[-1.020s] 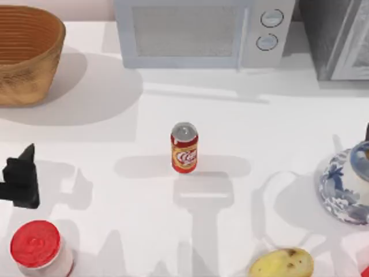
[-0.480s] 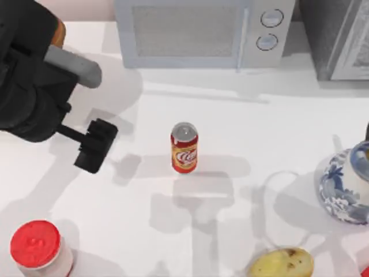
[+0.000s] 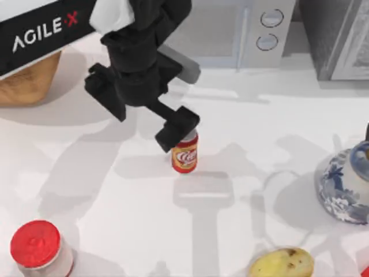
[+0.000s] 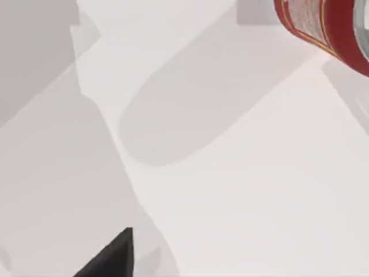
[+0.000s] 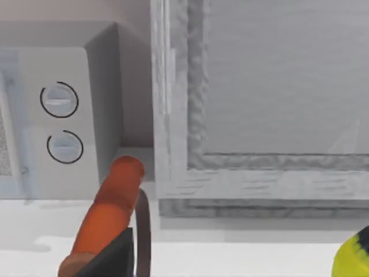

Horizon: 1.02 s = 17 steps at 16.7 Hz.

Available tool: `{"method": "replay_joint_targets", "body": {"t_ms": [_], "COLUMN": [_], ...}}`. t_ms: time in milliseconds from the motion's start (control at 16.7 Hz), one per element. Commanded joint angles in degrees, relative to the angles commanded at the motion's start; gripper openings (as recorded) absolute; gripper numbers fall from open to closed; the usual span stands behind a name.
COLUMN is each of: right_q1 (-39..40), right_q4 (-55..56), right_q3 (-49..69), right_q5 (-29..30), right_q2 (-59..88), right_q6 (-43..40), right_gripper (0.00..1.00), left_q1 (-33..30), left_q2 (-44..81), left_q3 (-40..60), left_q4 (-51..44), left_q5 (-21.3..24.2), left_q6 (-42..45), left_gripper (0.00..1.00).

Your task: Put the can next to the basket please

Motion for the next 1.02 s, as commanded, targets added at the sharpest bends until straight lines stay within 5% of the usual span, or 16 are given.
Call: {"method": "replay_joint_targets", "body": {"t_ms": [420, 1020], "right_q1": [0.0, 0.0], "right_q4": [0.0, 0.0], "right_q3": [0.0, 0.0], "right_q5": [0.0, 0.0], "right_q2": [0.0, 0.0], "right_q6": [0.0, 0.0], "right_gripper": [1.00, 1.00], "left_q1": [-4.6, -4.9], "left_q2": [14.6, 14.6], "left_q3": [20.8, 17.6], "left_q4": [-7.3, -4.1], "left_q5": [-0.1, -0.1], "left_q6": [0.6, 0.5], "left_gripper": [1.00, 1.00]}}
